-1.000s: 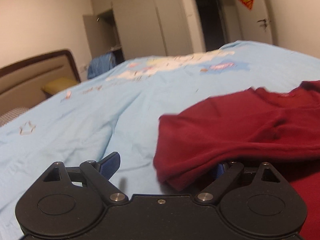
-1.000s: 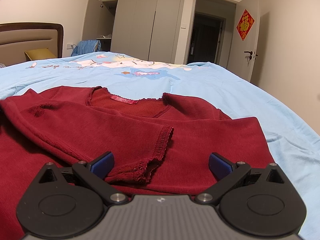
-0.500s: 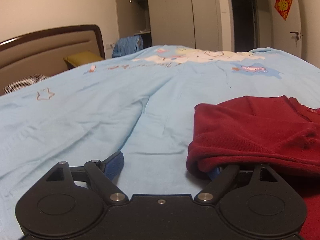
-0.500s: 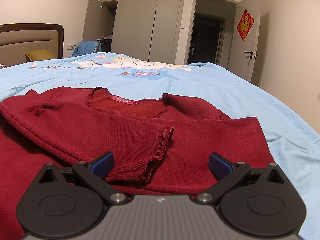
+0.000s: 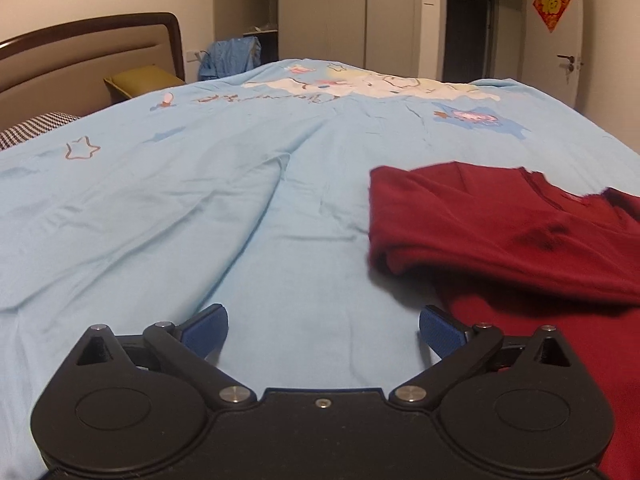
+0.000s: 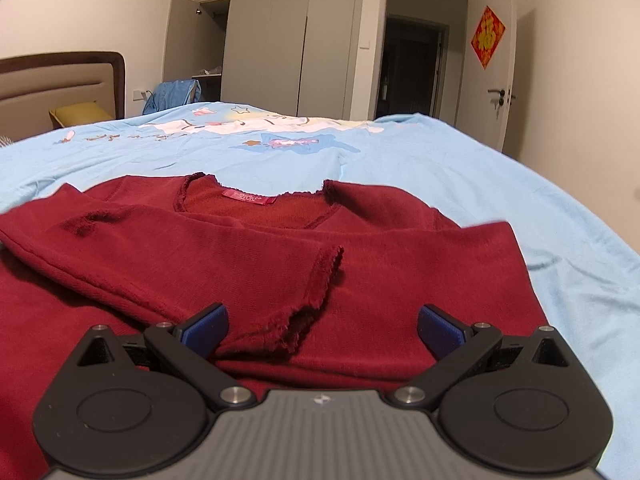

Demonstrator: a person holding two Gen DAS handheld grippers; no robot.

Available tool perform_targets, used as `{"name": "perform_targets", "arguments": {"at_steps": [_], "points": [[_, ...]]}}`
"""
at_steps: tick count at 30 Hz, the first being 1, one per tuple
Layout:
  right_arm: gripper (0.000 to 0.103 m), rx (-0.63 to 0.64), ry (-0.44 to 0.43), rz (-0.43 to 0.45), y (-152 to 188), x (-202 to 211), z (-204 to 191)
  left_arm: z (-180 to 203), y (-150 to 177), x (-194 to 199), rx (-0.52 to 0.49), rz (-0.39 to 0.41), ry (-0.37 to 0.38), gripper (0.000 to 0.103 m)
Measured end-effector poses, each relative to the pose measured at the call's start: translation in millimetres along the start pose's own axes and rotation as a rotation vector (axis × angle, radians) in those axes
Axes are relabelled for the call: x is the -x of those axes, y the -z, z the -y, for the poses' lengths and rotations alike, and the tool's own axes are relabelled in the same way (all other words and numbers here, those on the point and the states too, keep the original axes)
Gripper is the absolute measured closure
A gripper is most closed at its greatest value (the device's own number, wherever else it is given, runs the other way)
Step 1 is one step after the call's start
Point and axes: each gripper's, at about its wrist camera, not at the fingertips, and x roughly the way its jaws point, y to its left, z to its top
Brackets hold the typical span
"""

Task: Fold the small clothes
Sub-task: 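Withdraw the left gripper and move the right gripper toward the hem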

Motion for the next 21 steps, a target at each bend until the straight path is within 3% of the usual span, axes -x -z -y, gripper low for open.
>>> {"name": "perform_targets", "arguments": {"at_steps": [4,13,18,21], "points": [[0.0,-0.028,-0.013,-0.044,7,21,9,-3,27,36,-0.018,-0.018,0.076,0.001],[0.0,0.058,0.001,-0.099,42,97,12,-9,82,109,-0.047,-0.021,0.204,0.001],[0.0,0.115,0.023,-0.117,80,154,18,-10,107,137,-0.073,-0.024,0.254,0.001],[0.0,0.064,0.043,-0.1,107,190,26,-8,121,148,-0.09,-0.031,0.265,0.001]]}}
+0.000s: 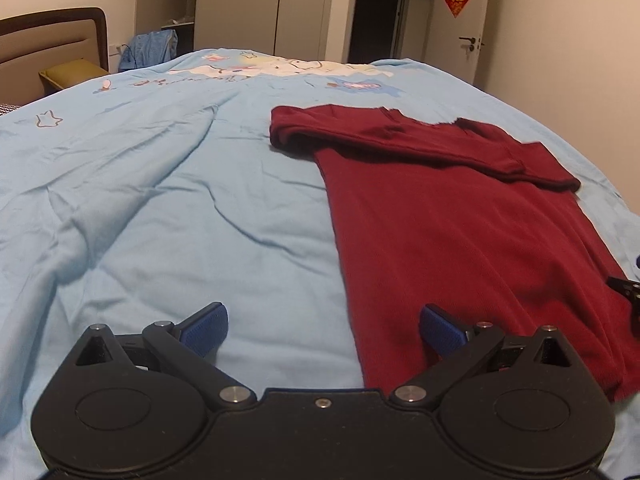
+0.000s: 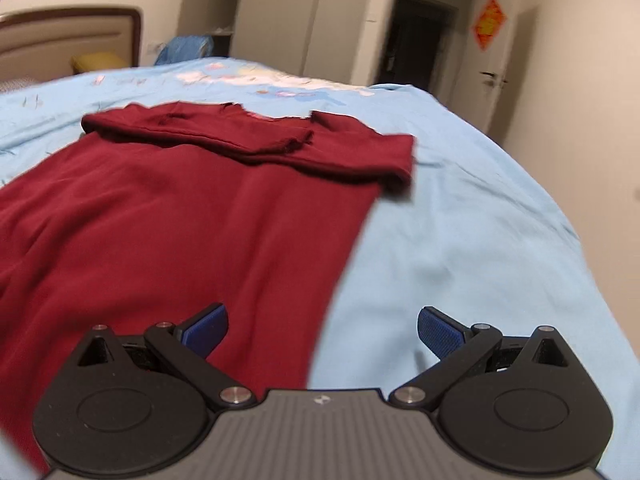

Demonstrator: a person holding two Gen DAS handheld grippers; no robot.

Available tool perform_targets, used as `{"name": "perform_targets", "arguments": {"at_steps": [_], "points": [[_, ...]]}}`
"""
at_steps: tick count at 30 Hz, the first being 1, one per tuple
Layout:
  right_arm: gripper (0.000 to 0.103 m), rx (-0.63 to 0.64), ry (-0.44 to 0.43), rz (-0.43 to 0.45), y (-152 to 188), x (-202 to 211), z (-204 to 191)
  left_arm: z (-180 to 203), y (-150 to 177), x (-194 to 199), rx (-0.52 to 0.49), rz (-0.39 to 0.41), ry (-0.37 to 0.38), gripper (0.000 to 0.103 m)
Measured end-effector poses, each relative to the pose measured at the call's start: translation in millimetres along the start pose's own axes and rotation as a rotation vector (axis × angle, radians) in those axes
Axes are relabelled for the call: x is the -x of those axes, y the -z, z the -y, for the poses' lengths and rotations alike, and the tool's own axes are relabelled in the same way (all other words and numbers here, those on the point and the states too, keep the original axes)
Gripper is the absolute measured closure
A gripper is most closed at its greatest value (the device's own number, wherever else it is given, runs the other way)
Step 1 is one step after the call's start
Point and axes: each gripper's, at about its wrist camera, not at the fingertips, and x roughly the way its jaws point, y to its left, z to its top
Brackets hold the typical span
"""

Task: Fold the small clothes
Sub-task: 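Withdraw the left gripper and move the right gripper toward the hem, then grasp the sweater hem with the right gripper while the left gripper grasps the hem too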

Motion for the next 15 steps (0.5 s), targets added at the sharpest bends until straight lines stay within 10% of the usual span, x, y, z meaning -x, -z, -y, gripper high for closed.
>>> {"name": "perform_targets", "arguments": {"at_steps": [5,11,15], "points": [[0.0,-0.206,-0.002,0.008,39,44,14,7,20,12,-0.029,-0.006,-0.004,0.001],[0.0,-0.155,0.057,0.068,66,81,-10,8,34,26,-0.012,-0.031,0.028,0.009],[0.038,-0.104,0.053,0.092,62,90,-17,8,36,34,-0.002,-0.04,0.049,0.027]]}}
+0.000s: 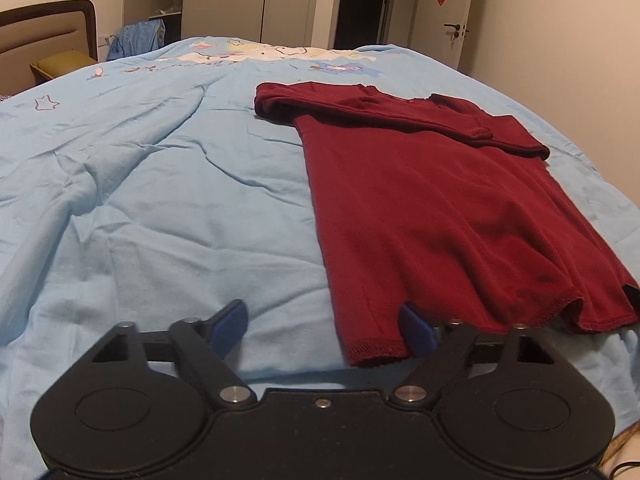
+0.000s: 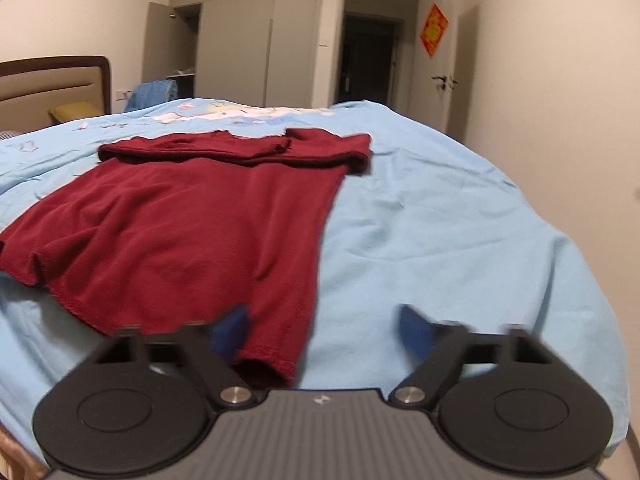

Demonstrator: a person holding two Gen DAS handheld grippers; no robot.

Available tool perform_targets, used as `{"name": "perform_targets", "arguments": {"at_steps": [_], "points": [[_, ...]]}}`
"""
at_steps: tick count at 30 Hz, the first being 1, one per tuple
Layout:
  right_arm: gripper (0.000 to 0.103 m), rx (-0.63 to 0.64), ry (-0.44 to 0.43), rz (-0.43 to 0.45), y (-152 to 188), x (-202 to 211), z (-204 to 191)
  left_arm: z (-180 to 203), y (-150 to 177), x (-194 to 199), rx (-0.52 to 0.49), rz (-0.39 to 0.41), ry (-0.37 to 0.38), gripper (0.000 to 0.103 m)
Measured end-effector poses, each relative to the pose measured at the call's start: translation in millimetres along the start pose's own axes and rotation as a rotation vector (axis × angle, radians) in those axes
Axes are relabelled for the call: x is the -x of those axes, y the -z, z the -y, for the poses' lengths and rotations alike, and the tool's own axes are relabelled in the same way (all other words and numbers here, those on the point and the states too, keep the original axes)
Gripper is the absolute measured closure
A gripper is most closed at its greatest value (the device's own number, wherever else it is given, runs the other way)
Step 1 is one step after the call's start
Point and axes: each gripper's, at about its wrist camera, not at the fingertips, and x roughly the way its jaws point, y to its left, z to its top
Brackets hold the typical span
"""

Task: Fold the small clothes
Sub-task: 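Grasp the sweater hem with the right gripper while the left gripper grasps the hem too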

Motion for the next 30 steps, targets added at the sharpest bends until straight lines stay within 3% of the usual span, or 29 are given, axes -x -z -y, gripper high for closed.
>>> {"name": "perform_targets", "arguments": {"at_steps": [3,4,5,8,15,21,23,24,27,30], "points": [[0.075,0.022,-0.045,-0.027,0,3,-5,2,0,3,0.026,-0.01,0.044,0.054],[0.085,0.015,-0.063,-0.035,0,4,-6,3,-1,3,0.035,-0.014,0.062,0.067],[0.088,0.015,-0.072,-0.04,0,6,-7,3,-1,3,0.047,-0.021,0.087,0.084],[0.096,0.027,-0.066,-0.024,-5,13,-3,5,-3,7,0.069,-0.012,0.076,0.097],[0.097,0.075,0.014,0.045,-20,33,17,4,-14,34,0.095,0.057,0.018,0.098],[0.096,0.114,0.009,-0.026,-7,15,5,5,-7,21,0.074,0.009,0.009,0.097],[0.093,0.128,0.011,-0.025,-4,16,3,7,-5,20,0.056,0.004,0.004,0.09],[0.088,0.136,0.005,-0.02,-3,18,3,7,-4,20,0.048,0.003,0.004,0.088],[0.045,0.175,-0.009,-0.001,-2,22,1,9,-5,20,0.033,0.0,-0.008,0.068],[0.033,0.236,-0.034,0.036,-3,31,-6,15,-6,23,0.013,0.016,-0.015,0.042]]}}
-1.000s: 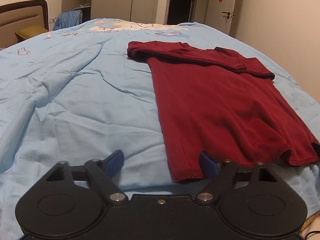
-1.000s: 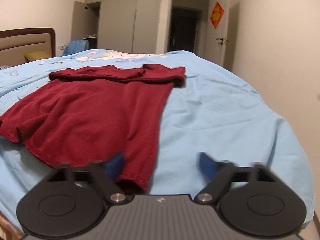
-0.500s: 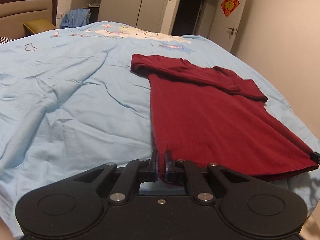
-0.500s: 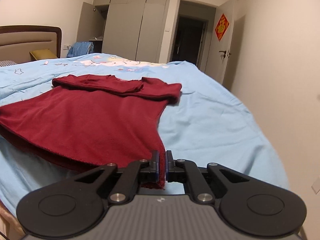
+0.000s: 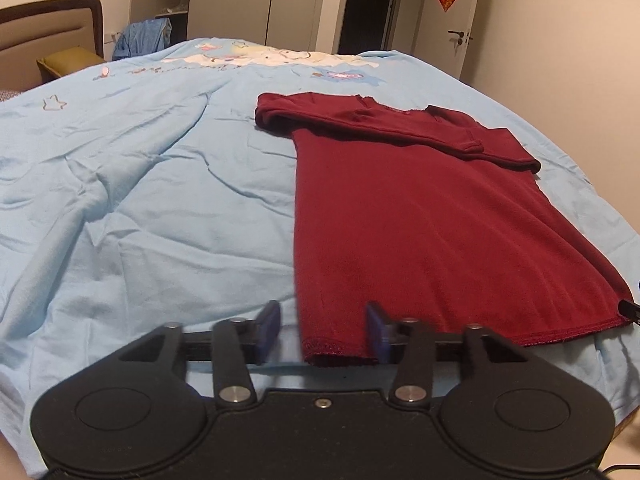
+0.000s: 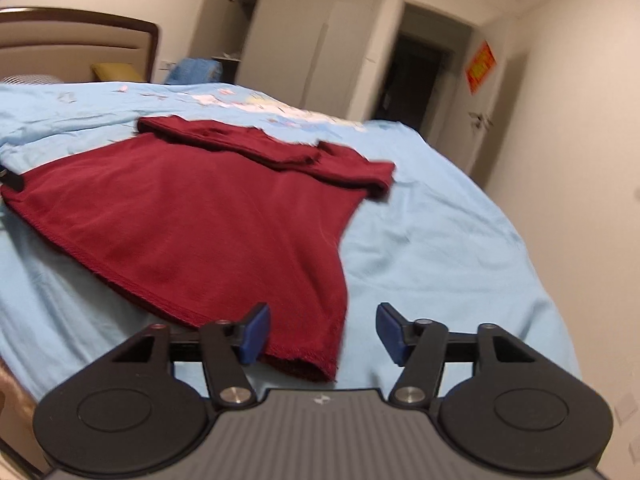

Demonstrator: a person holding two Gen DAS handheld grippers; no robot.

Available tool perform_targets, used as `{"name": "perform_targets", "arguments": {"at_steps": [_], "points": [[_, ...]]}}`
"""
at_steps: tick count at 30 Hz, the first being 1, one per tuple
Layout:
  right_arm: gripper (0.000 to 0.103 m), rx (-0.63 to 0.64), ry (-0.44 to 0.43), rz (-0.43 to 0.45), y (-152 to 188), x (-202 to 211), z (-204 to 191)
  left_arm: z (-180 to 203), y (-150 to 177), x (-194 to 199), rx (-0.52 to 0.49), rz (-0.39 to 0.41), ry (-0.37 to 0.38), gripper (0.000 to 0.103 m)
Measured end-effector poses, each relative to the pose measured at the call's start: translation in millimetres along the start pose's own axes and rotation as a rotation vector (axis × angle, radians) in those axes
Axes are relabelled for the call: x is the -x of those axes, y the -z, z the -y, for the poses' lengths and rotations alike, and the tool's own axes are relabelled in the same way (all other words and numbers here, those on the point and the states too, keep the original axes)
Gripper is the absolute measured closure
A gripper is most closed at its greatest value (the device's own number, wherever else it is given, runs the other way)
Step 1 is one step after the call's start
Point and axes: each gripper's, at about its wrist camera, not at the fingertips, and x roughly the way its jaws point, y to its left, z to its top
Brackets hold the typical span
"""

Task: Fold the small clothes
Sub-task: 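Grasp the sweater hem with the right gripper while the left gripper grasps the hem too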

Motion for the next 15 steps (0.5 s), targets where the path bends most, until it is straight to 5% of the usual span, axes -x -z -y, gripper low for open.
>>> {"name": "perform_targets", "arguments": {"at_steps": [2,5,10,12,15], "points": [[0.024,0.067,-0.018,0.02,-2,3,-9,6,0,4,-0.028,0.023,-0.014,0.022],[0.017,0.204,-0.059,0.039,-1,7,-27,19,-1,9,-0.095,0.063,-0.032,0.009],[0.016,0.428,-0.094,0.017,8,0,-61,45,4,10,-0.218,0.104,-0.003,0.002],[0.021,0.463,-0.089,0.004,11,-6,-69,56,7,6,-0.251,0.093,0.023,0.002],[0.046,0.47,-0.086,0.016,9,-11,-75,72,13,1,-0.297,0.081,0.08,0.002]]}}
